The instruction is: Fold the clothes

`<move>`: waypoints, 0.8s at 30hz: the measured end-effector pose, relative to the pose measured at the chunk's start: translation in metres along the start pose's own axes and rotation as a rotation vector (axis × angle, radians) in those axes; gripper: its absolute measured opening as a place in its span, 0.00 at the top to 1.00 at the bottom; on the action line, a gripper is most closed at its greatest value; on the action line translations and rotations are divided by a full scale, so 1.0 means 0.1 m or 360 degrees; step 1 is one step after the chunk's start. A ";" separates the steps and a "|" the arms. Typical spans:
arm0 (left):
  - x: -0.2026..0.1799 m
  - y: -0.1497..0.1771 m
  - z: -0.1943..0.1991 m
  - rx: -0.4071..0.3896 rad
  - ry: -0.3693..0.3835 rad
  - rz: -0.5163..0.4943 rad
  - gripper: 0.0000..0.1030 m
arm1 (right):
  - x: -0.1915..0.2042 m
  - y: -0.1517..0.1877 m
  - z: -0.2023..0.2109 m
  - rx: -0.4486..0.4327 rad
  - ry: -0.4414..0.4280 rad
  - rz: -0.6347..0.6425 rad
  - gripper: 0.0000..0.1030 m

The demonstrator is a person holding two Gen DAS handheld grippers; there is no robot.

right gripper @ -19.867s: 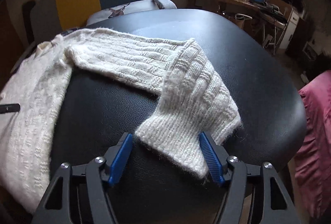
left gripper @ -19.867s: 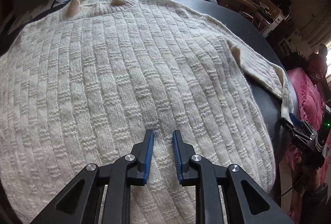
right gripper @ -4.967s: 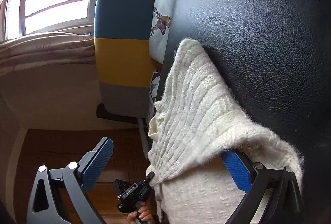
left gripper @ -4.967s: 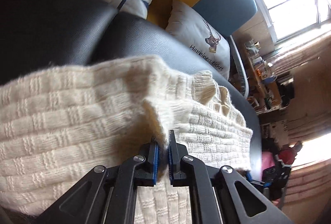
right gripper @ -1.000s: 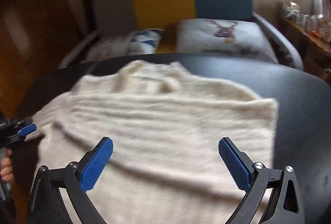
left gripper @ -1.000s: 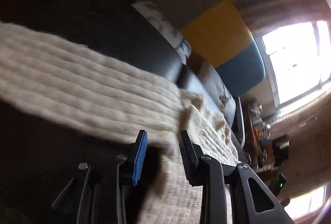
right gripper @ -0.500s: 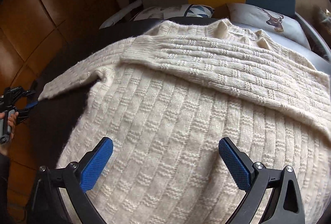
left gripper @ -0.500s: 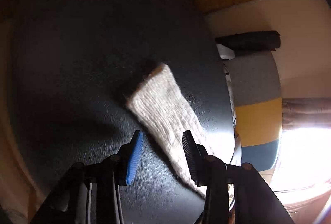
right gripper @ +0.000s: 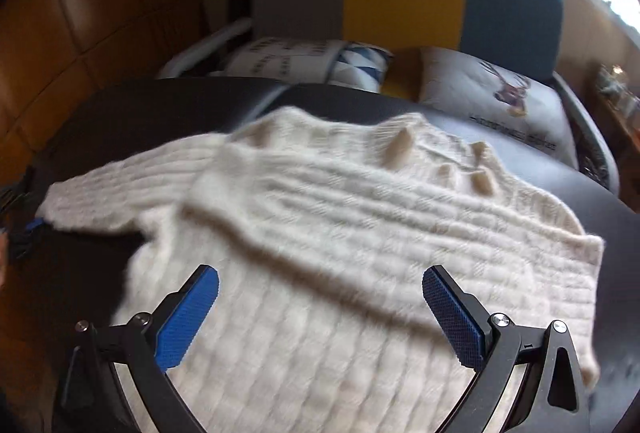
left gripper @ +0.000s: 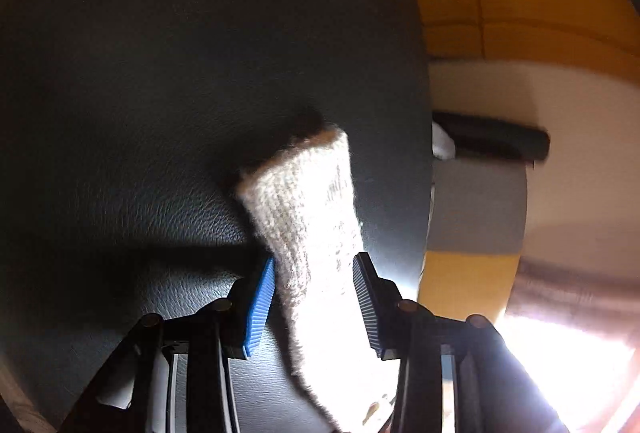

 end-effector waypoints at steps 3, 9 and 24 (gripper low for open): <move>-0.05 0.05 -0.05 -0.0045 -0.0101 -0.0035 0.66 | -0.26 0.01 -0.23 0.0073 0.0093 -0.0114 0.00; -0.14 0.14 -0.17 -0.0106 -0.0316 -0.0199 0.86 | -0.41 0.21 -0.40 0.0070 0.0074 -0.0238 0.00; -0.94 0.69 -0.04 -0.0060 0.0103 -0.0752 0.96 | -0.38 0.24 -0.37 -0.0036 0.0107 -0.0217 0.00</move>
Point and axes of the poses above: each gripper's, at about its wrist camera, not at the fingertips, and z roughly against the way its jaws point, x to its left, y to its underside, the point moved 8 cm from there along -z, roughly the way its jaws point, and after that the axes turned 4 degrees about -x, right-handed, at the moved point
